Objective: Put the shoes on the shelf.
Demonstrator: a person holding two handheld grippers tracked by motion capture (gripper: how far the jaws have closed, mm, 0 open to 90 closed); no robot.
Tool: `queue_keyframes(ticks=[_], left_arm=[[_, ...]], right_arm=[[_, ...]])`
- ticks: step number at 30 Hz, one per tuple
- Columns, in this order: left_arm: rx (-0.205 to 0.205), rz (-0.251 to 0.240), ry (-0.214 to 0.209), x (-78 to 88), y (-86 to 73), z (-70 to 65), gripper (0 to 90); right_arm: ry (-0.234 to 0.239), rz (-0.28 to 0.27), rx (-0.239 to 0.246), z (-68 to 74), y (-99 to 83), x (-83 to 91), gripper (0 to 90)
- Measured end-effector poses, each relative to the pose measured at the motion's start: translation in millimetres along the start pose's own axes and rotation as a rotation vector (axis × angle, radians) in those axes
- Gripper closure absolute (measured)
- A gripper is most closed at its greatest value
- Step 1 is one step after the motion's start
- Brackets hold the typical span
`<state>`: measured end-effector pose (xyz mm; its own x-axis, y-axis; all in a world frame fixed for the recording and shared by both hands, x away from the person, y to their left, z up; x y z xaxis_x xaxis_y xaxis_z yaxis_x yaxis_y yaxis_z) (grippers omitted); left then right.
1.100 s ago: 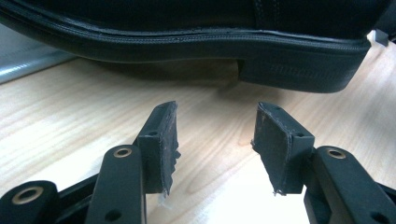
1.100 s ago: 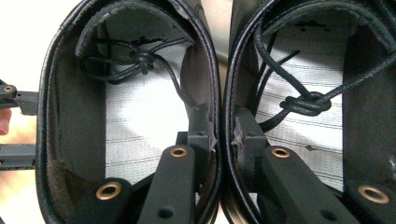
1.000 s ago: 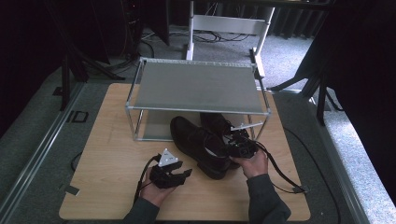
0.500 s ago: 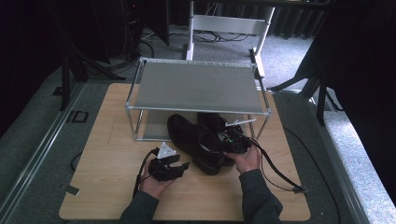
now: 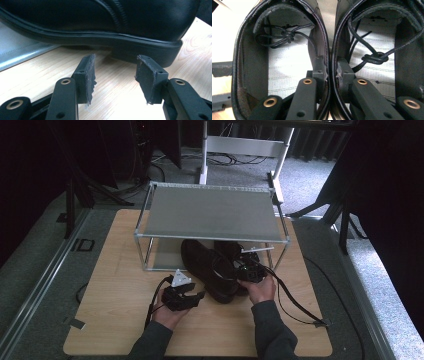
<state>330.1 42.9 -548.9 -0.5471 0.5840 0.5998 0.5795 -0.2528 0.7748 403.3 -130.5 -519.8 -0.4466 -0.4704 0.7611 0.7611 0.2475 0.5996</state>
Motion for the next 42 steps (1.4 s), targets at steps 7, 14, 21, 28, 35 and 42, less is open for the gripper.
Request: queue_keyframes(ticks=[7,14,21,28,35,42], left_arm=[[-0.014,-0.005,0.002,-2.6,6.3,-2.3,49.9],[-0.025,0.004,0.006,-8.7,10.9,-3.2,50.7],[-0.033,0.018,0.02,-19.9,16.6,-2.2,51.9],[-0.026,0.019,0.025,-26.3,21.6,2.1,56.2],[-0.027,0.027,0.067,-35.7,27.0,5.7,64.6],[-0.026,0.029,0.095,-45.9,32.5,10.4,74.1]], right_arm=[[-0.031,-0.012,0.015,6.0,6.4,-7.9,80.5],[-0.058,-0.044,-0.013,7.4,13.2,-16.3,80.4],[-0.061,-0.072,-0.03,10.7,17.4,-20.7,80.4],[-0.103,-0.121,-0.035,9.6,20.4,-20.6,80.5],[-0.148,-0.15,-0.059,5.3,23.1,-24.3,80.6],[-0.19,-0.18,-0.083,1.5,26.4,-29.2,80.5]])
Point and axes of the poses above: each handheld gripper's, and its own axes: x roughly backward along the jaws, y roughly out of its top, z roughly to its left, the point moved 7 cm from there along -x, roughly forward along the jaws, and after that the axes turned 1 degree about x, right-handed, at the moved point
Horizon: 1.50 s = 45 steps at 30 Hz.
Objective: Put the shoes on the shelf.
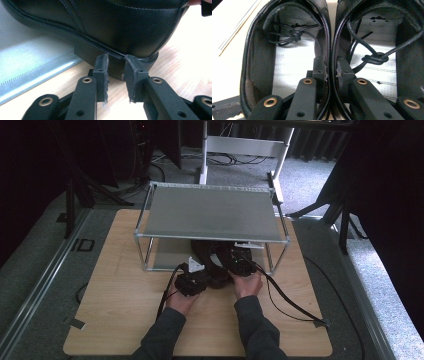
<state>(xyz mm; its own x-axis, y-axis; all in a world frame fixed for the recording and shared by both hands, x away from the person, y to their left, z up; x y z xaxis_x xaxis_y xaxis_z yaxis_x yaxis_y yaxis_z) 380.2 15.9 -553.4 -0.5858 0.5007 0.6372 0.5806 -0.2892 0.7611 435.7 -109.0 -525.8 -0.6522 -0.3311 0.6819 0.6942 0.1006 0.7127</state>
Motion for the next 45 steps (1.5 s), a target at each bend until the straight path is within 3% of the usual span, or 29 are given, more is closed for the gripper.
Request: queue_keyframes(ticks=[13,15,16,19,26,35,38,40,42,43,45], left_arm=[[0.0,-0.057,0.068,-23.3,11.1,5.5,84.8],[-0.01,-0.068,0.088,-26.3,12.2,6.2,86.2],[-0.015,-0.104,0.102,-27.5,15.1,6.3,87.0],[-0.003,-0.122,0.139,-30.2,19.6,7.4,89.3],[-0.01,-0.135,0.137,-37.8,18.6,6.9,89.4],[-0.017,-0.137,0.166,-43.5,17.5,7.4,89.3],[-0.02,-0.128,0.184,-46.3,16.0,10.0,89.0],[-0.011,-0.105,0.198,-49.8,13.5,14.7,87.3],[0.016,-0.105,0.175,-52.2,11.5,20.4,82.8],[0.016,-0.105,0.175,-52.2,11.5,20.4,80.8],[0.026,-0.104,0.162,-52.1,12.4,23.2,78.3]], right_arm=[[-0.081,-0.067,-0.026,-8.0,7.5,-9.6,80.5],[-0.095,-0.08,-0.021,-8.7,8.0,-10.5,80.5],[-0.101,-0.085,-0.024,-9.0,8.2,-10.8,80.4],[-0.111,-0.097,-0.029,-8.9,8.1,-13.6,80.4],[-0.144,-0.118,-0.012,-11.6,8.5,-16.1,80.3],[-0.171,-0.139,-0.003,-13.0,6.9,-19.6,79.4],[-0.175,-0.165,0.014,-13.5,8.4,-20.8,74.1],[-0.147,-0.196,0.028,-12.3,11.6,-21.4,62.7],[-0.152,-0.256,0.035,-13.4,15.6,-22.8,57.9],[-0.14,-0.272,0.045,-13.0,17.5,-23.2,50.9],[-0.114,-0.275,0.068,-11.5,18.4,-22.8,47.2]])
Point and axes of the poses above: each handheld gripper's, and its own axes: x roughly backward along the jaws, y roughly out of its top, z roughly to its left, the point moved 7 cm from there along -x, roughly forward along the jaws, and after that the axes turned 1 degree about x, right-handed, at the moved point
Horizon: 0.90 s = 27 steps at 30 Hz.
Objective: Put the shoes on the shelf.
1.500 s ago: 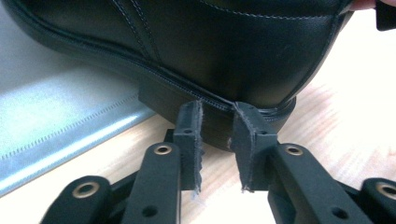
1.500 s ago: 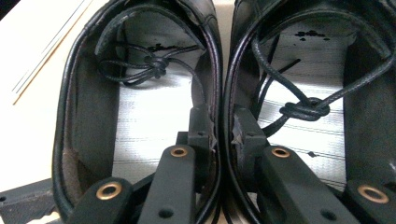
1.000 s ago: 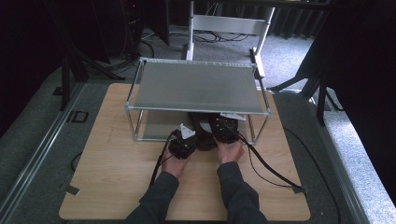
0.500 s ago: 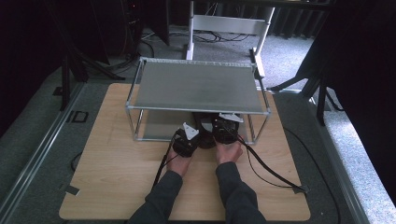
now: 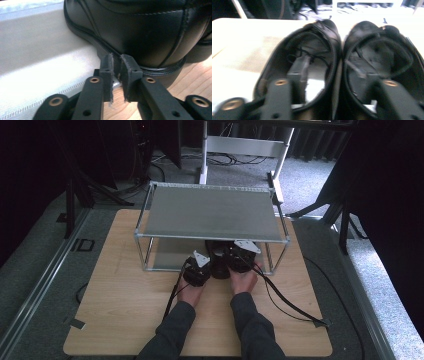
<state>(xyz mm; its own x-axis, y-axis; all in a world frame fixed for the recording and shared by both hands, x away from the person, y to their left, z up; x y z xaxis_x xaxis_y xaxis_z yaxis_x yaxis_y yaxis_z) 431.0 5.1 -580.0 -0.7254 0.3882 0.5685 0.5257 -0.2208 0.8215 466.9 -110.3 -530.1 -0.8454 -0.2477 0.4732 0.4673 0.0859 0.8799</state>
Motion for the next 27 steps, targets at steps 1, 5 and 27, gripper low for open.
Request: queue_keyframes(ticks=[1,5,27], left_arm=[[0.001,0.001,-0.001,0.2,0.0,0.5,77.1],[0.017,0.004,-0.012,0.5,-0.5,2.9,69.8],[-0.024,0.038,-0.109,16.3,-16.9,-18.9,41.9]], right_arm=[[0.004,0.0,-0.002,-0.3,-0.1,0.5,43.7],[-0.013,-0.008,0.005,0.5,-0.7,3.7,43.5],[0.037,-0.002,0.0,-53.2,-37.4,50.1,29.8]])
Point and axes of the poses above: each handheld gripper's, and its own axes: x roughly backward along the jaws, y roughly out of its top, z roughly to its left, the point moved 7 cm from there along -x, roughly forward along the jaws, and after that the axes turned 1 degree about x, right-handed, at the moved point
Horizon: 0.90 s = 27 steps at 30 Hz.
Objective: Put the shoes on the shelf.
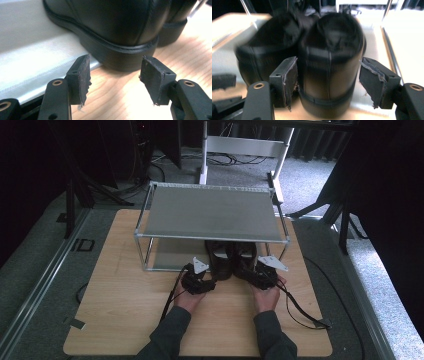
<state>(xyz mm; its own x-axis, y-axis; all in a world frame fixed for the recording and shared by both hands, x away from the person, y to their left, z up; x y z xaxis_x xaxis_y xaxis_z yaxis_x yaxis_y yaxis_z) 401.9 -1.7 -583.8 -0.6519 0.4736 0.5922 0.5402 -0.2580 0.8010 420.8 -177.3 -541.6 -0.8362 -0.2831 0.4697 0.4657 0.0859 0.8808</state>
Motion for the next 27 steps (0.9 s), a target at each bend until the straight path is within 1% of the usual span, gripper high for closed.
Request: queue_keyframes(ticks=[2,3,5,6,8,10,12,13,14,16,17,20,23,25,27], left_arm=[[-0.009,0.016,0.011,-4.8,0.2,-2.0,42.8],[-0.012,0.02,0.016,-6.6,0.6,-2.4,44.5],[-0.011,0.023,0.009,-7.1,1.5,-2.3,44.2],[-0.019,0.023,0.011,-7.0,1.5,-2.1,44.2],[-0.023,0.024,0.005,-7.4,1.9,-1.7,44.4],[-0.016,0.024,0.011,-8.3,2.6,-0.6,44.9],[0.012,0.026,0.022,-10.2,4.0,1.7,47.9],[0.024,0.022,0.014,-10.8,4.6,1.7,49.0],[0.024,0.017,0.004,-11.5,4.9,0.9,49.7],[-0.003,0.031,0.002,-12.3,3.1,-0.6,48.5],[-0.011,0.038,0.001,-12.0,1.4,-0.8,47.1],[0.003,0.041,-0.014,-7.3,-3.8,1.1,45.9],[0.007,0.048,-0.018,2.1,-9.8,5.2,45.8],[0.013,0.05,-0.027,10.9,-13.3,8.7,45.8],[0.019,0.053,-0.029,20.1,-17.6,11.9,45.8]], right_arm=[[0.003,0.033,0.011,-0.4,-8.9,-4.0,29.5],[0.007,0.057,0.009,-0.4,-14.4,-7.4,29.6],[0.01,0.093,0.017,-1.4,-21.3,-13.1,29.1],[0.016,0.102,0.013,-1.4,-23.4,-14.9,29.3],[0.021,0.112,0.015,-0.4,-25.8,-17.2,30.6],[0.018,0.111,0.011,0.0,-26.4,-17.6,30.5],[0.02,0.113,0.011,0.0,-26.4,-17.4,30.7],[0.021,0.114,0.013,-0.2,-26.3,-17.4,30.8],[0.022,0.115,0.014,-0.3,-26.2,-17.3,30.8],[0.024,0.119,0.021,-0.3,-26.5,-17.1,31.1],[0.025,0.121,0.025,-0.4,-26.8,-16.7,30.9],[0.027,0.134,0.051,-0.2,-28.0,-12.7,30.0],[0.041,0.169,0.1,-0.1,-31.6,-2.6,29.4],[0.07,0.194,0.097,-1.9,-35.8,5.5,29.7],[0.068,0.232,0.104,-7.6,-42.7,13.7,30.0]])
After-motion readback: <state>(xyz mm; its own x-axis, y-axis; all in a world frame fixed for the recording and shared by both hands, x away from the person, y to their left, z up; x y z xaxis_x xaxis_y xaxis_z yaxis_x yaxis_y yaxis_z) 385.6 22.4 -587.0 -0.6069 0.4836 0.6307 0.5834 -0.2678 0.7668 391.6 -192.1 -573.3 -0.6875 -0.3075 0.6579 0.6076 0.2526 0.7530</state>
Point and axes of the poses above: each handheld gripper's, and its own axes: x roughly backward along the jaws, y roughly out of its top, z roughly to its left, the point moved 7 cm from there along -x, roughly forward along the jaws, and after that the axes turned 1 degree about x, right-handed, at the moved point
